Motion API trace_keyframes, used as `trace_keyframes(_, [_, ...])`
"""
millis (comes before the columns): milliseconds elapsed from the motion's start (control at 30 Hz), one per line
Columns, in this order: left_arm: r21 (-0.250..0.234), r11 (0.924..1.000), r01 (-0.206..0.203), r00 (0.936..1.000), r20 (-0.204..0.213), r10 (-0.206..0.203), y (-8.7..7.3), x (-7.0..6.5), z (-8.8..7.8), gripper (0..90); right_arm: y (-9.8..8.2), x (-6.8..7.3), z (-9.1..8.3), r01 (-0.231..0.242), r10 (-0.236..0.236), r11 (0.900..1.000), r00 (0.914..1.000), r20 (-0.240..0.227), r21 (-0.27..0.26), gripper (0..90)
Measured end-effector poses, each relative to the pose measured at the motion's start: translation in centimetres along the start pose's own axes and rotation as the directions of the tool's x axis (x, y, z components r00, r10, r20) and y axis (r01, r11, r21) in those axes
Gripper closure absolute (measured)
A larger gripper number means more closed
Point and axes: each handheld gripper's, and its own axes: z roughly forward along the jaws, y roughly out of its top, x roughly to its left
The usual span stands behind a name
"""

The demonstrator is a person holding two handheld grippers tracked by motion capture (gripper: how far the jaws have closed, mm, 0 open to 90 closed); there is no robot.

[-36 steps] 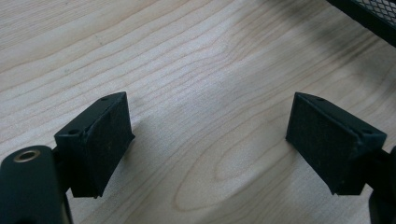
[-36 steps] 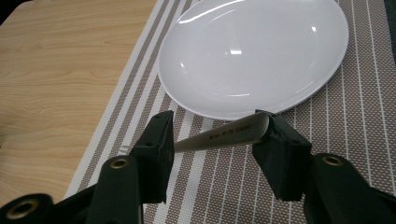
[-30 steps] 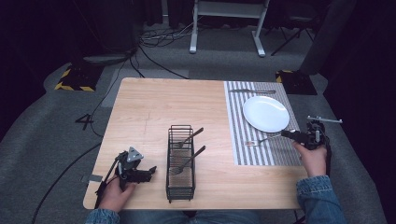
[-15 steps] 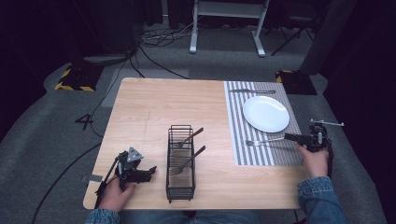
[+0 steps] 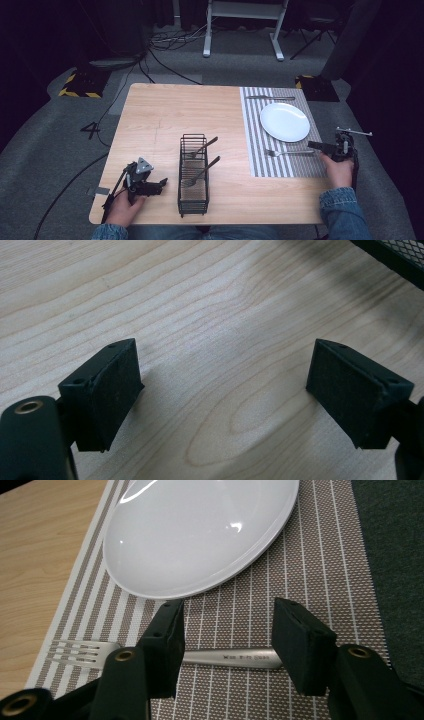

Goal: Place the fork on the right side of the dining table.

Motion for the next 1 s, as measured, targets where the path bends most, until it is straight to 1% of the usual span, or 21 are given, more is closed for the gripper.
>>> trace_keyframes(200, [0.000, 1.0000, -0.001, 1.0000, 0.000, 0.001, 0.0, 0.0, 0.0, 14.2, -0.1, 0.2, -0.8, 0.010, -0.010, 1.000, 0.9999, 0.001, -0.025, 47.0])
trace_keyframes(333, [0.001, 1.0000, -0.001, 1.0000, 0.000, 0.001, 0.0, 0.0, 0.0, 14.3, 0.0, 0.6, -1.3, 0.027, -0.027, 0.999, 0.9996, -0.012, -0.045, 46.7])
trace_keyframes(367, [0.001, 1.0000, -0.001, 1.0000, 0.000, 0.001, 0.0, 0.0, 0.0, 14.2, 0.0, 1.1, -1.7, 0.042, -0.043, 0.998, 0.9989, -0.020, -0.050, 46.5])
trace_keyframes(400, [0.001, 1.0000, -0.001, 1.0000, 0.000, 0.001, 0.0, 0.0, 0.0, 14.2, 0.0, 1.1, -1.7, 0.042, -0.043, 0.998, 0.9989, -0.020, -0.050, 46.5])
trace_keyframes(500, [0.000, 1.0000, 0.000, 1.0000, 0.000, 0.000, 0.0, 0.0, 0.0, 14.3, 0.0, 2.2, -2.4, 0.082, -0.085, 0.994, 0.9960, -0.030, -0.071, 45.9])
trace_keyframes(533, [0.001, 1.0000, -0.001, 1.0000, 0.000, 0.001, 0.0, 0.0, 0.0, 14.3, 0.0, 3.1, -3.0, 0.109, -0.112, 0.991, 0.9928, -0.042, -0.083, 45.7])
trace_keyframes(567, [0.001, 1.0000, -0.001, 1.0000, 0.000, 0.001, 0.0, 0.0, 0.0, 14.3, 0.0, 3.4, -3.2, 0.118, -0.122, 0.989, 0.9915, -0.045, -0.087, 45.5])
trace_keyframes(600, [0.001, 1.0000, -0.001, 1.0000, 0.000, 0.001, 0.0, 0.0, 0.0, 14.3, 0.0, 3.4, -3.2, 0.118, -0.122, 0.989, 0.9915, -0.045, -0.087, 45.5])
trace_keyframes(667, [0.001, 1.0000, -0.001, 1.0000, 0.000, 0.001, 0.0, 0.0, 0.0, 14.2, 0.0, 4.3, -3.7, 0.149, -0.155, 0.984, 0.9863, -0.056, -0.101, 45.0])
trace_keyframes(700, [0.001, 1.0000, -0.001, 1.0000, 0.000, 0.001, 0.0, 0.0, 0.0, 14.3, 0.0, 4.7, -4.0, 0.155, -0.162, 0.982, 0.9850, -0.060, -0.105, 44.7])
trace_keyframes(833, [0.000, 1.0000, -0.001, 1.0000, 0.000, 0.001, 0.0, 0.0, 0.0, 14.3, 0.0, 6.3, -5.0, 0.199, -0.210, 0.971, 0.9743, -0.081, -0.130, 42.8])
trace_keyframes(867, [0.001, 1.0000, -0.001, 1.0000, 0.000, 0.001, 0.0, 0.0, 0.0, 14.3, -0.1, 6.8, -5.2, 0.213, -0.225, 0.968, 0.9707, -0.085, -0.130, 42.5])
trace_keyframes(900, [0.001, 1.0000, -0.001, 1.0000, 0.000, 0.001, 0.0, 0.0, 0.0, 14.2, -0.3, 7.8, -5.5, 0.243, -0.256, 0.962, 0.9617, -0.098, -0.126, 41.3])
trace_keyframes(933, [0.001, 1.0000, -0.001, 1.0000, 0.000, 0.001, 0.0, 0.0, 0.0, 14.2, -0.3, 7.8, -5.5, 0.243, -0.256, 0.962, 0.9617, -0.098, -0.126, 41.3])
trace_keyframes(967, [0.000, 1.0000, -0.001, 1.0000, 0.000, 0.001, 0.0, 0.0, 0.0, 14.3, -0.4, 8.6, -5.8, 0.269, -0.282, 0.955, 0.9540, -0.101, -0.129, 40.3])
trace_keyframes(1000, [0.000, 1.0000, -0.001, 1.0000, 0.000, 0.001, 0.0, 0.0, 0.0, 14.3, -0.4, 8.6, -5.8, 0.269, -0.282, 0.955, 0.9540, -0.101, -0.129, 40.3])
